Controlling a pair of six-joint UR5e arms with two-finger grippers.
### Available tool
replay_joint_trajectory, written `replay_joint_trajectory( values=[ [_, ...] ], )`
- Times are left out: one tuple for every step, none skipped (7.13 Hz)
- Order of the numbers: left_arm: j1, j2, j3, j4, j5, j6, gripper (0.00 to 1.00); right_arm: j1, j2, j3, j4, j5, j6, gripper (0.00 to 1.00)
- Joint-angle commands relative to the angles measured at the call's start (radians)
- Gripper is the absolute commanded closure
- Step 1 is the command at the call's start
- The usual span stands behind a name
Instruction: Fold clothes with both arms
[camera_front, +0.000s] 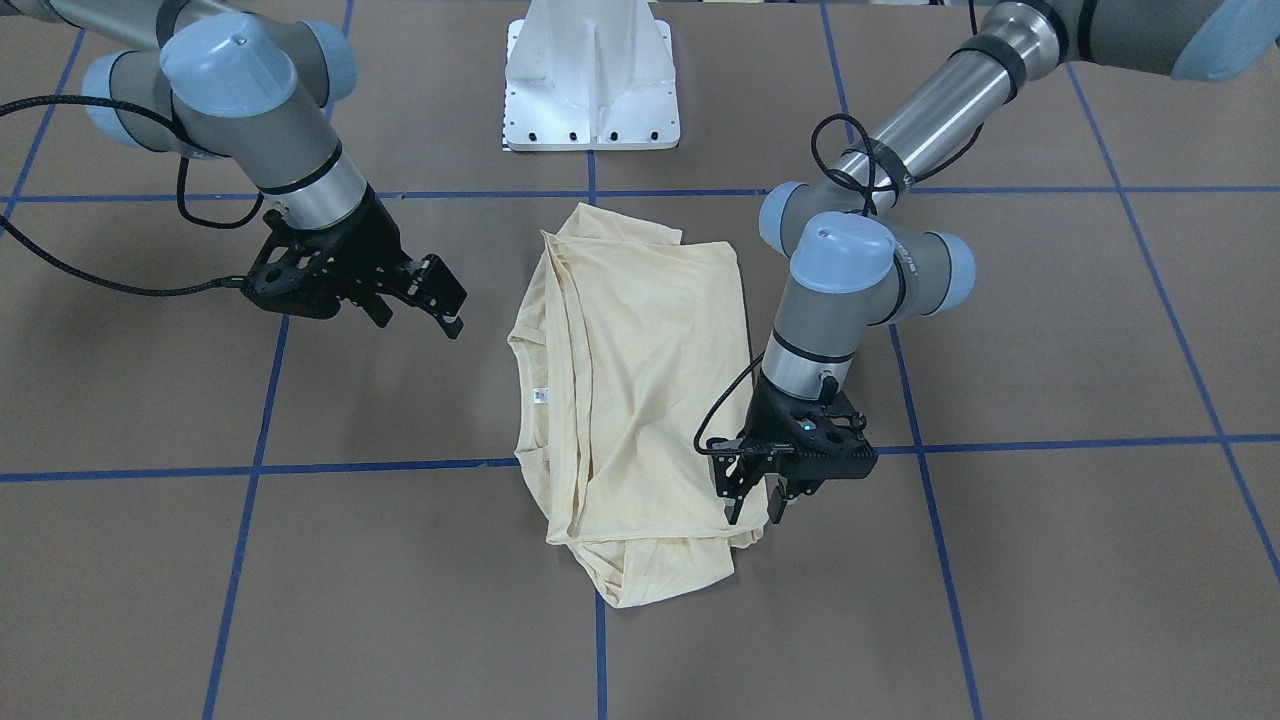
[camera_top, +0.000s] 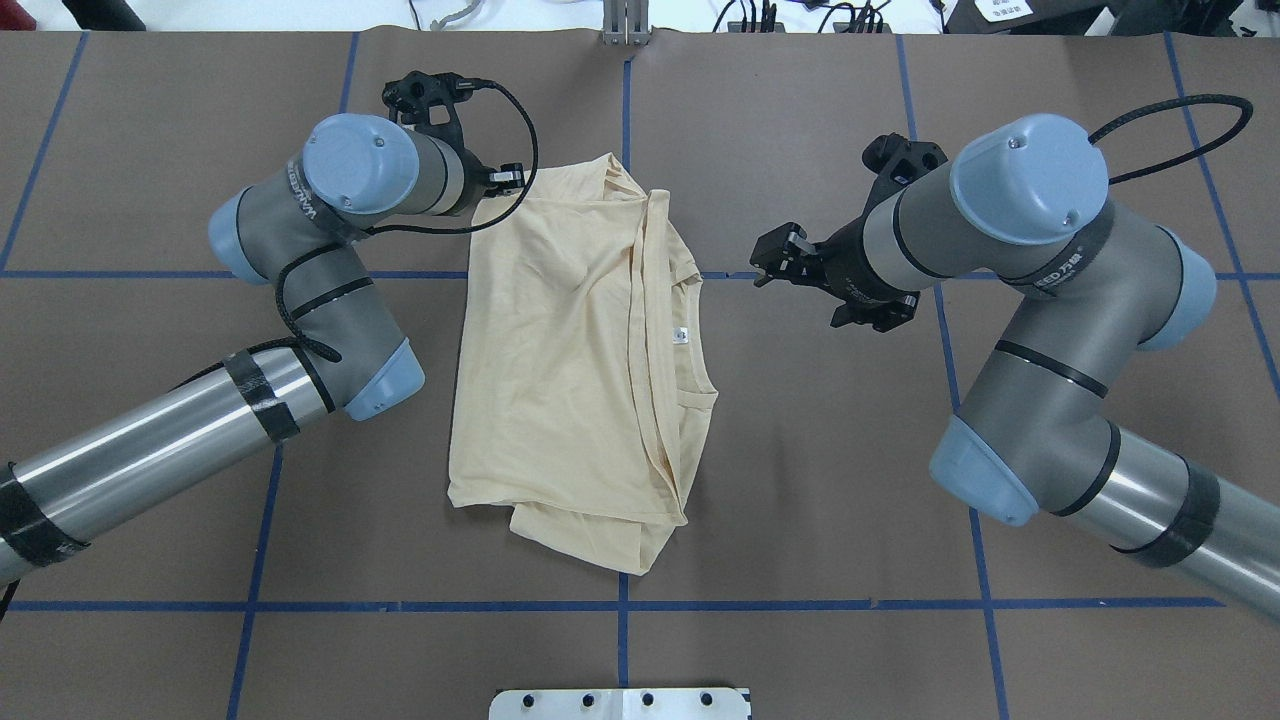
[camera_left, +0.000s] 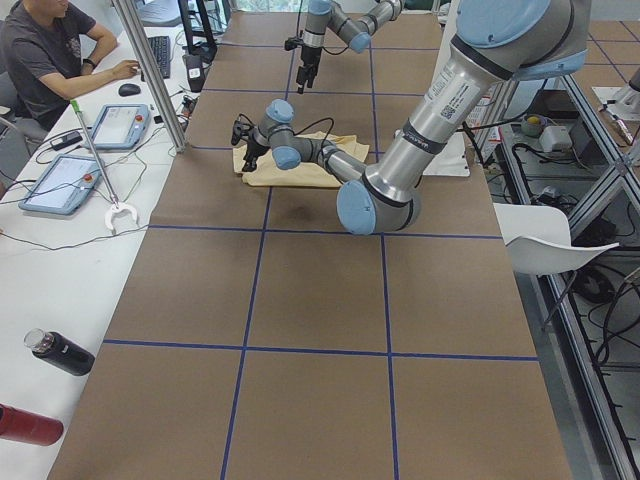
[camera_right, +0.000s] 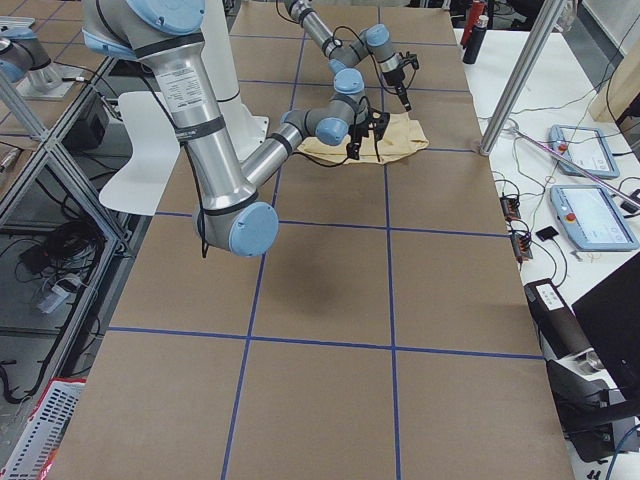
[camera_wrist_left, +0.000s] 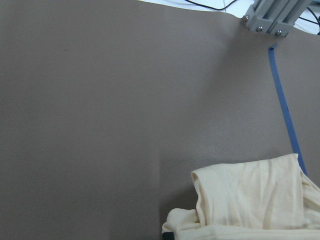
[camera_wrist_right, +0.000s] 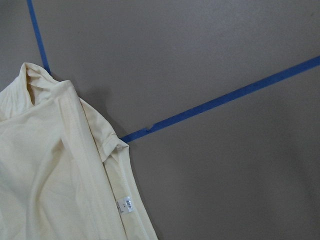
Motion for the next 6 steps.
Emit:
replay_joint_trajectory(
  values=[
    [-0.035,0.045,-0.104,0.013,-0.025,0.003,0.0,-0.005,0.006,-0.012,-0.01,-0.025,-0.118,0.0],
    [-0.04,0.126,-0.205,0.013,-0.069,0.003,0.0,-0.008,0.041,-0.012,-0.1,-0.025,-0.202,0.0],
    [-0.041,0.184,-0.279,0.017,-0.074,0.004,0.0,-0.013,0.094,-0.013,-0.21,-0.038,-0.277,0.0],
    [-0.043,0.24,-0.349,0.028,-0.076,0.009,0.0,-0.043,0.131,-0.019,-0.273,-0.091,-0.323,0.0],
    [-0.046,0.266,-0.411,0.093,-0.074,0.088,0.0,-0.071,0.176,-0.064,-0.274,-0.145,-0.331,0.0],
    [-0.049,0.286,-0.455,0.147,-0.068,0.116,0.0,-0.097,0.244,-0.138,-0.275,-0.177,-0.345,0.0]
  ],
)
